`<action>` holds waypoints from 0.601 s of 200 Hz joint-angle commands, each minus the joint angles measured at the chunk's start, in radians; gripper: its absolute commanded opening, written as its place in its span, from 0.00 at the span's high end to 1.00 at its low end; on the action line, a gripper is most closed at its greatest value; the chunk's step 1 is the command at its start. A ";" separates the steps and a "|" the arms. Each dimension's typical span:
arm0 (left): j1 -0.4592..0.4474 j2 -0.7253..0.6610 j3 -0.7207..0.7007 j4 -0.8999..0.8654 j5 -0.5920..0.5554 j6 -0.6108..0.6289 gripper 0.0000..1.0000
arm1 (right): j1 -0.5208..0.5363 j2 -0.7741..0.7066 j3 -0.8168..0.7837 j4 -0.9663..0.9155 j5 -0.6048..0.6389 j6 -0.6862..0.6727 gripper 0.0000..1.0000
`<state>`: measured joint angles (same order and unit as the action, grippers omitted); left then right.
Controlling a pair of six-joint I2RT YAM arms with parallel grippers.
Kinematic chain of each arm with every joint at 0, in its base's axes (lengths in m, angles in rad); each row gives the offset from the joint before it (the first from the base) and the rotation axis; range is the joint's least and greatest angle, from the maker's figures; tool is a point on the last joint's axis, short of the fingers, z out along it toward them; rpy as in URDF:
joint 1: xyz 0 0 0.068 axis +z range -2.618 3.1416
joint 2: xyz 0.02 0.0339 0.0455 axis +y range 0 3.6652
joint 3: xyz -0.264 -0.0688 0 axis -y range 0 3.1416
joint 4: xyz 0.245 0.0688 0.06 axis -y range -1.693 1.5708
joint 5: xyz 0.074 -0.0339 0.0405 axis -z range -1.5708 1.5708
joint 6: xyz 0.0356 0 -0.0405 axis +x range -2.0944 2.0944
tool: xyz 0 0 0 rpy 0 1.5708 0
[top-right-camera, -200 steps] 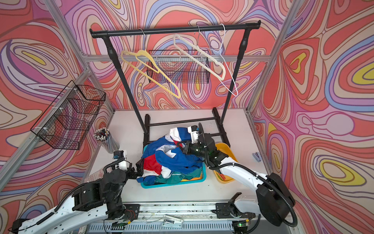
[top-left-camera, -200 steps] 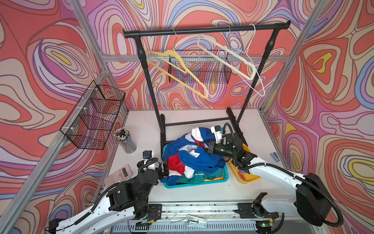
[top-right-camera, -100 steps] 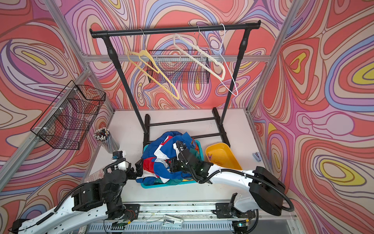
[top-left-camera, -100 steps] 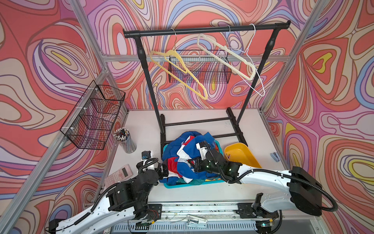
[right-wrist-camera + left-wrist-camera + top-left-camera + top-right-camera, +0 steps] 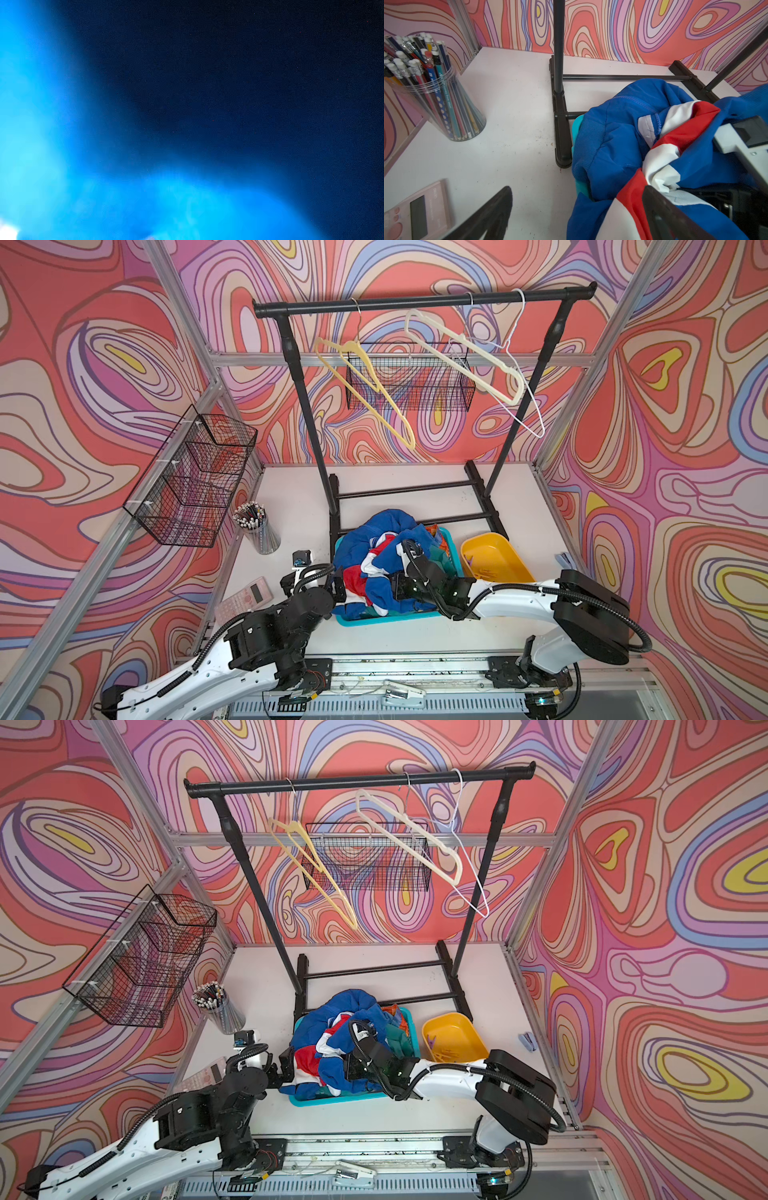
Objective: Remove the clothespins securing jackets to the hanger
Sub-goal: Adjust the jacket in the basket.
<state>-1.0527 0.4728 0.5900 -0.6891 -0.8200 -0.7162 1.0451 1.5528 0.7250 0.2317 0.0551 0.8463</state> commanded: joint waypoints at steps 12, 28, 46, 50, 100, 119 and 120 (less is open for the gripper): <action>0.005 -0.003 0.043 -0.069 -0.065 -0.075 0.00 | 0.010 0.032 0.000 -0.236 0.051 -0.035 0.92; 0.005 -0.009 0.046 -0.070 -0.089 -0.073 0.00 | 0.013 0.010 0.032 -0.285 0.072 -0.082 0.72; 0.005 -0.011 0.047 -0.072 -0.121 -0.062 0.00 | 0.019 -0.031 0.048 -0.299 0.107 -0.139 0.55; 0.005 -0.014 0.047 -0.073 -0.130 -0.062 0.00 | 0.020 -0.041 0.050 -0.300 0.113 -0.151 0.51; 0.026 -0.030 0.027 -0.031 -0.184 -0.015 0.00 | 0.024 -0.096 0.145 -0.408 0.154 -0.254 0.27; 0.048 -0.027 0.024 -0.012 -0.167 0.005 0.00 | 0.026 -0.121 0.181 -0.441 0.154 -0.282 0.25; 0.049 -0.026 0.024 -0.012 -0.165 0.005 0.00 | 0.027 -0.122 0.183 -0.442 0.154 -0.284 0.25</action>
<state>-1.0271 0.4511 0.6102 -0.7155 -0.9627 -0.7334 1.0683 1.4647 0.8680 -0.0765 0.1642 0.6270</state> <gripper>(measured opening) 0.999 0.741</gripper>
